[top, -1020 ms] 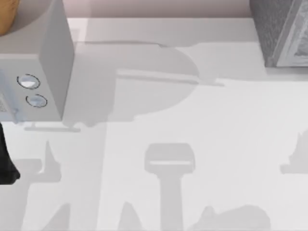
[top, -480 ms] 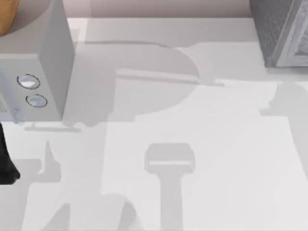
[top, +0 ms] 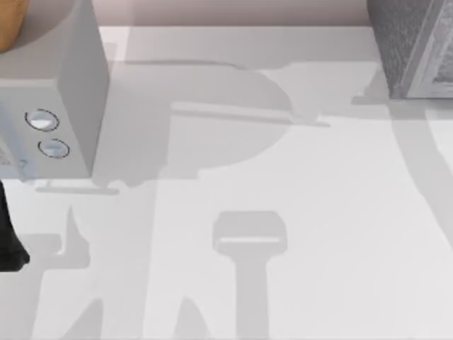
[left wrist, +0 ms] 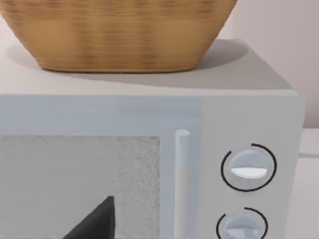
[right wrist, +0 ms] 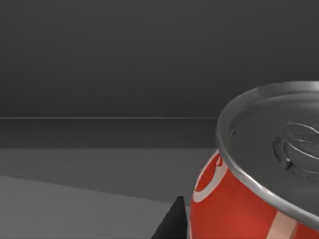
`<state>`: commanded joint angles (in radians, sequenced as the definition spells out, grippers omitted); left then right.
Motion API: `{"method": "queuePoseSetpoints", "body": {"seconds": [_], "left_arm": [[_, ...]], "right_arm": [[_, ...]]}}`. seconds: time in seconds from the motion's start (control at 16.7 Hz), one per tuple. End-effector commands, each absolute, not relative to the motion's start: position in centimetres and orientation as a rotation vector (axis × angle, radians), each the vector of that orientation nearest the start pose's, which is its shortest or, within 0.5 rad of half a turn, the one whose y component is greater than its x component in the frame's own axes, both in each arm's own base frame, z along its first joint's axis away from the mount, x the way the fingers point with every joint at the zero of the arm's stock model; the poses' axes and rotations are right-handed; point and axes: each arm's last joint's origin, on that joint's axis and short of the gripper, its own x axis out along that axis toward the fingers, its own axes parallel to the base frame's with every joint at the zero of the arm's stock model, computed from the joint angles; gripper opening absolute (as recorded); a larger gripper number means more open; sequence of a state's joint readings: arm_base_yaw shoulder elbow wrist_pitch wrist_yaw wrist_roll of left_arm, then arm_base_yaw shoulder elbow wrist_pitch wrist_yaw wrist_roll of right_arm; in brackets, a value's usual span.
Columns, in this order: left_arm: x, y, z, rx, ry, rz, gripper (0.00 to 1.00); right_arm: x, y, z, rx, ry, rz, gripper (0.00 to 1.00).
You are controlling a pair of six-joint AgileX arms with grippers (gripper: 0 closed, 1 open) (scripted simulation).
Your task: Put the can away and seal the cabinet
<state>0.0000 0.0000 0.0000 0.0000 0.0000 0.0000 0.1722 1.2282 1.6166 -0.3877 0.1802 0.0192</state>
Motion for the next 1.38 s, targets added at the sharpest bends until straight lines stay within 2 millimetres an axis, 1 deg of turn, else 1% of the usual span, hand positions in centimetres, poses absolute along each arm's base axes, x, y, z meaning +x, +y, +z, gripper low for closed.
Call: {"method": "queuePoseSetpoints", "body": {"seconds": [0.12,0.24,0.6,0.72,0.9,1.2,1.38], "left_arm": [[10.6,-0.1,16.0,0.000,0.000,0.000,1.00],[10.6,-0.1,16.0,0.000,0.000,0.000,1.00],[10.6,-0.1,16.0,0.000,0.000,0.000,1.00],[10.6,-0.1,16.0,0.000,0.000,0.000,1.00],[10.6,-0.1,16.0,0.000,0.000,0.000,1.00],[10.6,-0.1,16.0,0.000,0.000,0.000,1.00],[10.6,-0.1,16.0,0.000,0.000,0.000,1.00]], "right_arm": [[24.9,4.5,50.6,0.003,-0.001,0.002,0.00],[25.6,4.7,51.0,0.002,0.000,0.002,0.00],[25.6,4.6,51.0,0.004,0.000,-0.001,0.00],[26.3,4.7,51.2,0.005,0.006,-0.001,0.00],[28.6,4.9,52.1,0.004,0.016,-0.004,0.00],[33.7,5.1,53.9,0.000,0.008,-0.006,0.00],[36.3,5.0,54.3,0.001,-0.009,-0.002,0.00]]}}
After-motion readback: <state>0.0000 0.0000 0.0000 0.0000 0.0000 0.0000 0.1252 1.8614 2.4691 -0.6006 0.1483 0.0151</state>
